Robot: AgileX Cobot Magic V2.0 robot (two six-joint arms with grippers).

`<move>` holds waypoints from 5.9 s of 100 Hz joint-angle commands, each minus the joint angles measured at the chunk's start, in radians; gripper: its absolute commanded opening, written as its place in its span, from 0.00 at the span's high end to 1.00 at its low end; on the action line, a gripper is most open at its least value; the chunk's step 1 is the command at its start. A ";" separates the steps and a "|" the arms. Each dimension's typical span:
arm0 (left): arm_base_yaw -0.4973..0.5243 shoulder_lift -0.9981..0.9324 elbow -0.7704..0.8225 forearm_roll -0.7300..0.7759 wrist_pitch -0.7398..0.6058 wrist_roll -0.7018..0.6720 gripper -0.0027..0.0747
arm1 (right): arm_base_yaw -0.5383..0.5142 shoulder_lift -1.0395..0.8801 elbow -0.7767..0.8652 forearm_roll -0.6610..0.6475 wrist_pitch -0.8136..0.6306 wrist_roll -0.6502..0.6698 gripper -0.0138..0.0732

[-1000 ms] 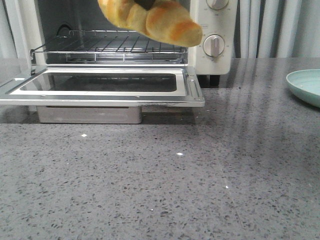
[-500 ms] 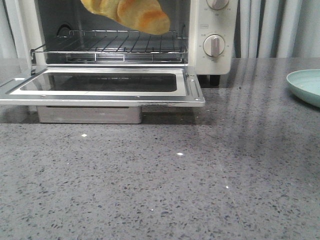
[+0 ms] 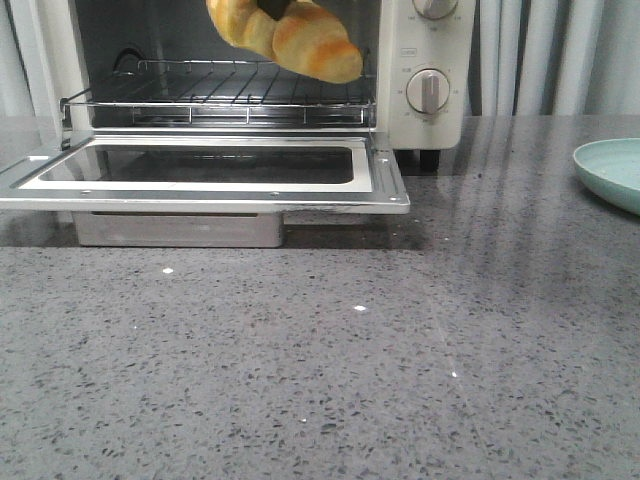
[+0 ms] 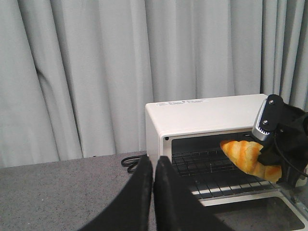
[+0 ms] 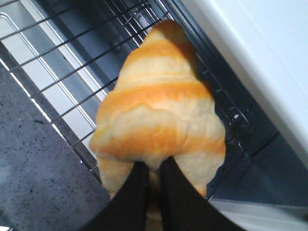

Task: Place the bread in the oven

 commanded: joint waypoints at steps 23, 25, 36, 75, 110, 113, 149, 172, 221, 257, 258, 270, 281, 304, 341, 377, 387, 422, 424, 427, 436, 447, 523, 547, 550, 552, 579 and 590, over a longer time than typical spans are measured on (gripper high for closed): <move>0.001 0.015 -0.025 0.005 -0.102 0.002 0.99 | -0.014 -0.036 -0.037 -0.042 -0.150 -0.003 0.92; 0.001 0.015 -0.025 0.005 -0.105 0.002 0.99 | -0.014 -0.036 -0.037 -0.042 -0.155 -0.003 0.92; 0.001 0.015 -0.025 0.005 -0.105 0.003 0.99 | -0.020 -0.022 -0.037 -0.042 -0.178 -0.003 0.92; 0.001 0.015 -0.025 0.006 -0.105 0.004 0.99 | -0.039 0.005 -0.037 -0.051 -0.233 -0.003 0.92; 0.001 0.015 -0.025 0.006 -0.105 0.004 0.99 | -0.039 0.005 -0.037 -0.051 -0.240 -0.003 0.51; 0.001 0.015 -0.025 0.006 -0.105 0.004 0.99 | -0.039 0.005 -0.037 -0.051 -0.240 -0.003 0.47; 0.001 0.015 -0.025 0.006 -0.105 0.004 0.99 | -0.039 0.005 -0.037 -0.051 -0.252 -0.003 0.44; 0.001 0.015 -0.025 0.006 -0.105 0.004 0.99 | -0.033 -0.001 -0.037 -0.051 -0.243 -0.003 0.44; 0.001 -0.065 0.002 0.001 -0.114 0.041 0.99 | 0.059 -0.079 -0.037 -0.051 -0.118 -0.003 0.44; 0.001 -0.256 0.214 -0.110 -0.149 0.040 0.99 | 0.118 -0.154 -0.037 -0.047 0.028 -0.003 0.44; 0.001 -0.261 0.225 -0.114 -0.152 0.040 0.99 | 0.120 -0.158 -0.037 -0.047 0.035 -0.003 0.44; 0.021 -0.308 0.318 -0.130 -0.236 0.040 0.99 | 0.123 -0.190 -0.037 -0.043 0.089 -0.003 0.44; 0.070 -0.342 0.410 -0.130 -0.318 0.040 0.99 | 0.130 -0.219 -0.037 -0.030 0.125 -0.003 0.44; 0.193 -0.340 0.561 -0.271 -0.391 0.040 0.99 | 0.130 -0.296 -0.037 0.053 0.132 -0.003 0.44; 0.326 -0.340 0.703 -0.246 -0.598 0.150 0.99 | 0.130 -0.382 -0.037 0.064 0.239 0.007 0.46; 0.328 -0.340 0.755 -0.300 -0.620 0.165 0.99 | 0.130 -0.455 -0.035 0.064 0.350 0.007 0.87; 0.328 -0.340 0.755 -0.335 -0.615 0.165 0.99 | 0.130 -0.479 -0.035 0.064 0.352 0.007 0.92; 0.328 -0.340 0.755 -0.335 -0.615 0.165 0.99 | 0.130 -0.526 -0.035 0.067 0.368 0.007 0.92; 0.328 -0.340 0.755 -0.335 -0.615 0.165 0.99 | 0.130 -0.527 -0.035 0.067 0.368 0.007 0.92; 0.328 -0.340 0.755 -0.335 -0.615 0.165 0.99 | 0.130 -0.529 -0.035 0.067 0.370 0.007 0.92; 0.328 -0.340 0.755 -0.335 -0.615 0.165 0.99 | 0.130 -0.531 -0.035 0.067 0.390 0.007 0.92; 0.328 -0.340 0.755 -0.335 -0.615 0.165 0.99 | 0.130 -0.531 -0.035 0.077 0.407 0.007 0.92; 0.328 -0.340 0.755 -0.335 -0.615 0.165 0.99 | 0.118 -0.526 -0.035 0.061 0.338 0.007 0.92; 0.328 -0.340 0.755 -0.335 -0.615 0.165 0.99 | -0.016 -0.535 -0.035 0.185 0.257 0.007 0.92; 0.328 -0.340 0.755 -0.335 -0.615 0.165 0.99 | -0.048 -0.538 -0.033 0.204 0.247 0.007 0.92; 0.328 -0.340 0.755 -0.335 -0.615 0.165 0.99 | -0.068 -0.540 -0.033 0.216 0.237 0.007 0.92; 0.328 -0.340 0.755 -0.335 -0.615 0.165 0.99 | -0.331 -0.551 -0.024 0.236 0.040 0.007 0.92; 0.328 -0.340 0.755 -0.335 -0.615 0.165 0.99 | -0.413 -0.599 0.058 0.250 -0.108 0.007 0.92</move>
